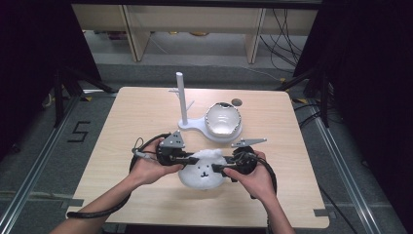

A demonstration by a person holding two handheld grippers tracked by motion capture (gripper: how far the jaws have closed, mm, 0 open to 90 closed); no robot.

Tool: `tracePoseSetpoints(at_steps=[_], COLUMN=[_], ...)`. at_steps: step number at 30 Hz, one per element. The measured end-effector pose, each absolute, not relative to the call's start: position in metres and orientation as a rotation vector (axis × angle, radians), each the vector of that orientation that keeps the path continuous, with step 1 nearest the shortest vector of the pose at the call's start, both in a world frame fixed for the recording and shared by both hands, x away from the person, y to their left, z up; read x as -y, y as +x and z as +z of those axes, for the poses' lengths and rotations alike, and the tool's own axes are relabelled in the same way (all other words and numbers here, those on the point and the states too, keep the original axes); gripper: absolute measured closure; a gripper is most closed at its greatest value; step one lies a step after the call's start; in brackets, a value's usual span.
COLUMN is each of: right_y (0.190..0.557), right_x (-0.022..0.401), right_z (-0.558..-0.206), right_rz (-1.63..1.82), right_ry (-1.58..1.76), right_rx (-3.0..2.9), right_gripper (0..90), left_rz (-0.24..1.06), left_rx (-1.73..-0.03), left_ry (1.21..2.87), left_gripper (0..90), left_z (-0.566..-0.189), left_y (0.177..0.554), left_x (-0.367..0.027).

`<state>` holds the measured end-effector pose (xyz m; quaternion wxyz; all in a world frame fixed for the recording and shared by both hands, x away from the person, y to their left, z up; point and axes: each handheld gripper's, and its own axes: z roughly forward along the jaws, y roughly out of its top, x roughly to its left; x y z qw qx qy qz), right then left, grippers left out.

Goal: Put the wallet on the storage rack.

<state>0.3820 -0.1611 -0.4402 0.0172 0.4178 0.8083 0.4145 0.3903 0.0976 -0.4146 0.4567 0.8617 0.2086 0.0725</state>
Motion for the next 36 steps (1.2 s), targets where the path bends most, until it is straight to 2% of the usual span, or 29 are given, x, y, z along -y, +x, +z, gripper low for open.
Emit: tracePoseSetpoints(at_steps=[2,3,5,6,7,10,15,22,25,27,36], right_y=[0.382,0.383,0.382,0.382,0.381,0.379,0.377,0.376,0.378,0.379,0.382], right_x=[0.161,0.162,0.162,0.162,0.163,0.166,0.165,0.165,0.168,0.170,0.175], right_z=[-0.440,-0.440,-0.440,-0.440,-0.439,-0.437,-0.435,-0.430,-0.430,-0.429,-0.425], right_rz=[1.291,1.286,1.297,1.297,1.290,1.277,1.251,1.230,1.218,1.220,1.227], right_ry=[1.301,1.279,1.261,1.261,1.275,1.251,1.244,1.203,1.214,1.210,1.215], right_rx=[-2.521,-2.519,-2.534,-2.534,-2.542,-2.533,-2.519,-2.501,-2.492,-2.479,-2.464], right_gripper=[45.8,53.2,59.0,59.0,66.5,72.4,74.4,75.0,75.1,75.1,75.1], left_rz=[0.180,0.182,0.185,0.185,0.186,0.175,0.185,0.260,0.286,0.331,0.388], left_rx=[-0.512,-0.512,-0.510,-0.510,-0.509,-0.518,-0.523,-0.560,-0.568,-0.589,-0.636], left_ry=[2.123,2.120,2.122,2.122,2.122,2.110,2.096,2.091,2.095,2.095,2.102], left_gripper=[80.9,80.9,80.8,80.7,80.6,80.0,75.7,51.1,43.2,40.4,36.1], left_z=[-0.415,-0.414,-0.415,-0.415,-0.416,-0.418,-0.420,-0.421,-0.421,-0.420,-0.420], left_y=[0.390,0.390,0.390,0.390,0.391,0.392,0.393,0.393,0.392,0.391,0.384], left_x=[-0.097,-0.096,-0.096,-0.096,-0.096,-0.096,-0.097,-0.110,-0.116,-0.126,-0.159])
